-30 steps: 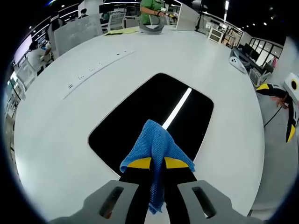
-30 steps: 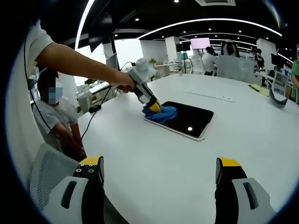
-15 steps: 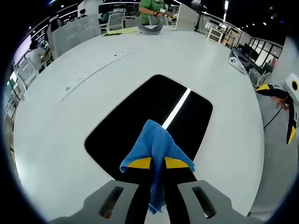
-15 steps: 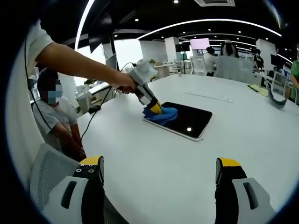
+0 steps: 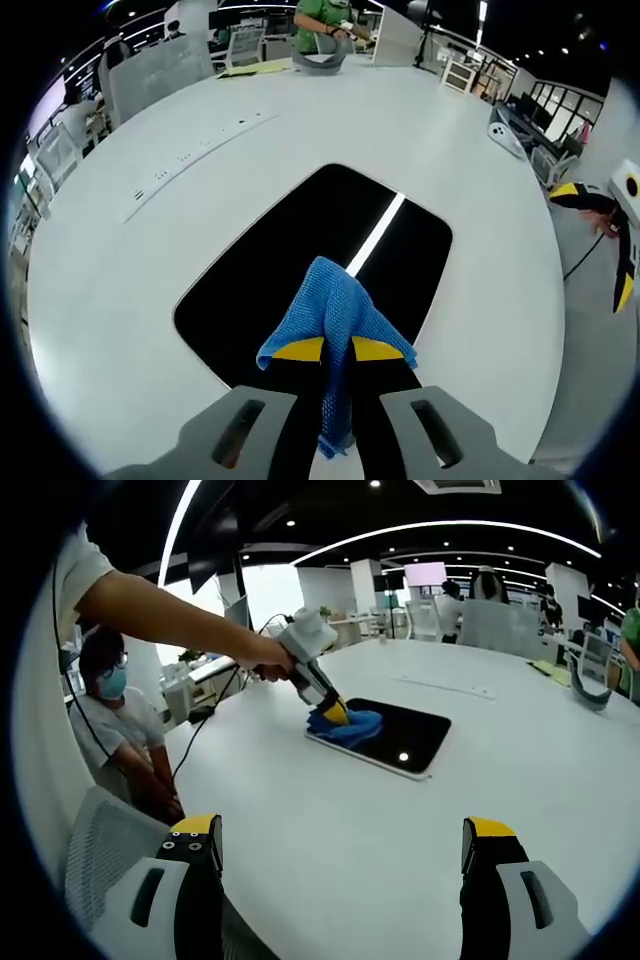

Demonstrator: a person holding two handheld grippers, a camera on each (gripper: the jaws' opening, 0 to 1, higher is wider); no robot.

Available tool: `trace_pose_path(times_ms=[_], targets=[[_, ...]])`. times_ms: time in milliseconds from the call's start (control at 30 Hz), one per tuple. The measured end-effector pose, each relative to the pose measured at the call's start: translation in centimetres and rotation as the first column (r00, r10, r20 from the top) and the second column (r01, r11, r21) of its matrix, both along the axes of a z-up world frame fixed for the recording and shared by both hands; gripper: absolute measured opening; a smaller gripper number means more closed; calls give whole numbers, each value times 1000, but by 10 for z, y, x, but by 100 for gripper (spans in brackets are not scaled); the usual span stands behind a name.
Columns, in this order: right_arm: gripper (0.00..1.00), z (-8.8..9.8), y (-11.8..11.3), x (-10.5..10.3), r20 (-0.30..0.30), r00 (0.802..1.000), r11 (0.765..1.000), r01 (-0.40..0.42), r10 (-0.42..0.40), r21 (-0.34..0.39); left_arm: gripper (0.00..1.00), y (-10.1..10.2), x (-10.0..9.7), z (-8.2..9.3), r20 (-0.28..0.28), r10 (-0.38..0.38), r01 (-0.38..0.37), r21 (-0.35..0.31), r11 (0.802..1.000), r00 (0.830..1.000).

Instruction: Wipe the mirror surface with the cleaning cloth until all visible marks leave the cleaned area.

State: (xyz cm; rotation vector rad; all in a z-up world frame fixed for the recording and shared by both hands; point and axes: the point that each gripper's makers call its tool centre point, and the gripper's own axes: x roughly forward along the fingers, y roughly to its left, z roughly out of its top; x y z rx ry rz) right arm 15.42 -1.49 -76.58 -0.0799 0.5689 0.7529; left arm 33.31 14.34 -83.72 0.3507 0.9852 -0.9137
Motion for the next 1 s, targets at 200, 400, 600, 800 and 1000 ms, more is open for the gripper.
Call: trace_pose_path(times_ms=[200, 400, 600, 800, 1000], targets=[[100, 0, -1, 0, -1, 1000, 1000, 4, -4, 1, 6, -3, 1, 0, -2, 5, -5, -6, 1000, 1000], [100, 1, -3, 1, 1, 1000, 1000, 12, -12, -1, 6, -12, 1, 0, -3, -1, 1, -16, 1000, 1000], [100, 1, -5, -1, -1, 1000, 1000, 17, -17, -1, 6, -20, 2, 1, -3, -10, 10, -23, 1000, 1000], [100, 2, -7, -1, -3, 1000, 1000, 20, -20, 0, 6, -24, 3, 1, -3, -11, 11, -28, 1000, 1000], [100, 2, -9, -1, -2, 1000, 1000, 24, -24, -1, 6, -31, 3, 1, -2, -13, 13, -35, 999, 1000]])
